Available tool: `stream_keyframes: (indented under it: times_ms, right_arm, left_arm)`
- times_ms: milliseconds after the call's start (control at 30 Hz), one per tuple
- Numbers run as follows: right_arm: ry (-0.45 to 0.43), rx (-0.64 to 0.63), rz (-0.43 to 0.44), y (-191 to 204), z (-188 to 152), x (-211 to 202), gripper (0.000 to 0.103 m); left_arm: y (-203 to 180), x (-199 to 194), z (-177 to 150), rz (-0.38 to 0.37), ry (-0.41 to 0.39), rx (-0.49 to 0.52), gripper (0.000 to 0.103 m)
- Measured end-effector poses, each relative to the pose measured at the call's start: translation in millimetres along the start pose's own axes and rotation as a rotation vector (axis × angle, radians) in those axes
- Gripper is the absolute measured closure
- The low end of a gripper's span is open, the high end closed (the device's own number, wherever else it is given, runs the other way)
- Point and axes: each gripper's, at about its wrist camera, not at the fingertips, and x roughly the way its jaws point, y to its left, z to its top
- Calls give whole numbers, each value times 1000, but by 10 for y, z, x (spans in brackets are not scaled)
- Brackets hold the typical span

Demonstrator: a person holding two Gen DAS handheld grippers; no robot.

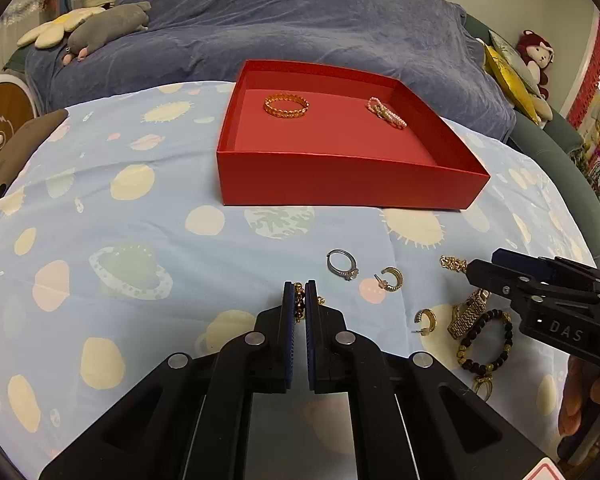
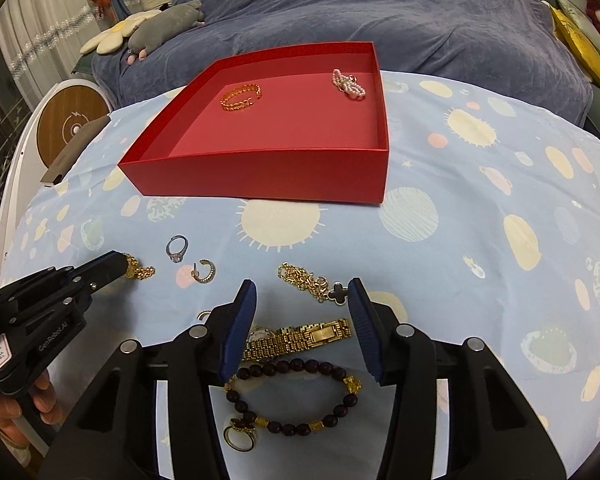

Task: Organize jewelry
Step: 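Grasp the small gold chain with the left gripper while the right gripper reaches the clover chain, then grasp the gold chain with black clover with the right gripper and lift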

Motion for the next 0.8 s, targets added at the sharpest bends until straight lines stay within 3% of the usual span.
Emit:
stream_keyframes:
  times_ms: [367,433,533,800]
  right_arm:
    - [21,-60,-52,60,36,228,73]
    - [33,-63,-55,56,26,243,86]
    - [27,-85,-78,70,-5,223,95]
    - [-7,-44,-45,46,19,39,96]
  left_arm:
    - [124,-119,-2,0,-10,-20,100]
    - [146,-128,-7,0,-9,-22,100]
    - [161,-137,-5,3,-10,-24,100]
    - [150,-160,44,7,-15,-37,100]
